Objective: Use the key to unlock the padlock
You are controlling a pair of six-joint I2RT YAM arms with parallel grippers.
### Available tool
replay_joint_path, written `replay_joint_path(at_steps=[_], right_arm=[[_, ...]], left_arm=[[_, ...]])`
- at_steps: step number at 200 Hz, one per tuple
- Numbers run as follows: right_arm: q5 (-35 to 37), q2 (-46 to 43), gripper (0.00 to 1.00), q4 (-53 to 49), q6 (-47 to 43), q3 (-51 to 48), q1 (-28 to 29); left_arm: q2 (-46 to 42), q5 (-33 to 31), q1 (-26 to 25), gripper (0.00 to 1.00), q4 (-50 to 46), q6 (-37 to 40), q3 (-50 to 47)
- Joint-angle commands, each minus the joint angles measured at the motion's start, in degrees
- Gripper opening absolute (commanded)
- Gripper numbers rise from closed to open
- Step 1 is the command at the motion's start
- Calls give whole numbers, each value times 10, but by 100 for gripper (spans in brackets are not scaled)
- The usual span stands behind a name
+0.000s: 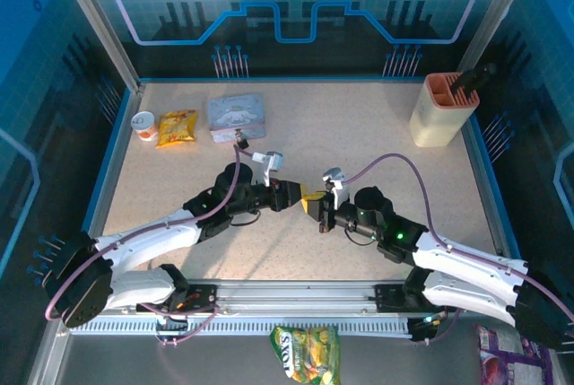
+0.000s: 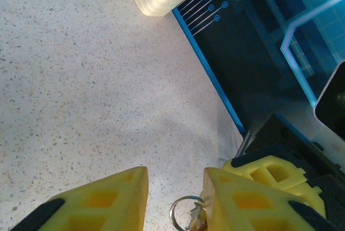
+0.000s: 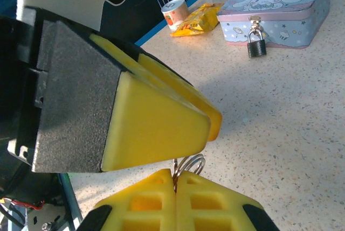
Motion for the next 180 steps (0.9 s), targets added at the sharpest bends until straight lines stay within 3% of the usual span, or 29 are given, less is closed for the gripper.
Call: replay_joint_path(at_steps=[1, 44, 83, 119, 132, 152, 180], right_arm=[[21, -1, 0, 6, -14, 8, 11], [26, -2, 0, -2, -10, 18, 11], [31, -16, 0, -26, 8, 22, 11], [49, -56, 55, -23, 83, 12, -8], [64, -63, 74, 78, 155, -35, -20], [71, -21, 78, 292, 225, -104, -24], [83, 18, 75, 372, 276, -112, -24]], left_arm=[[6, 9, -6, 26, 15, 5, 15], [-2, 11, -15, 3, 16, -6, 15], [-4, -7, -21, 0, 31, -16, 9], [-23, -108, -21, 0, 48, -70, -13], [-34, -170, -20, 0, 20, -125, -12], [-29, -207, -20, 0, 84, -233, -39], [-18, -215, -24, 0, 142, -286, -41]])
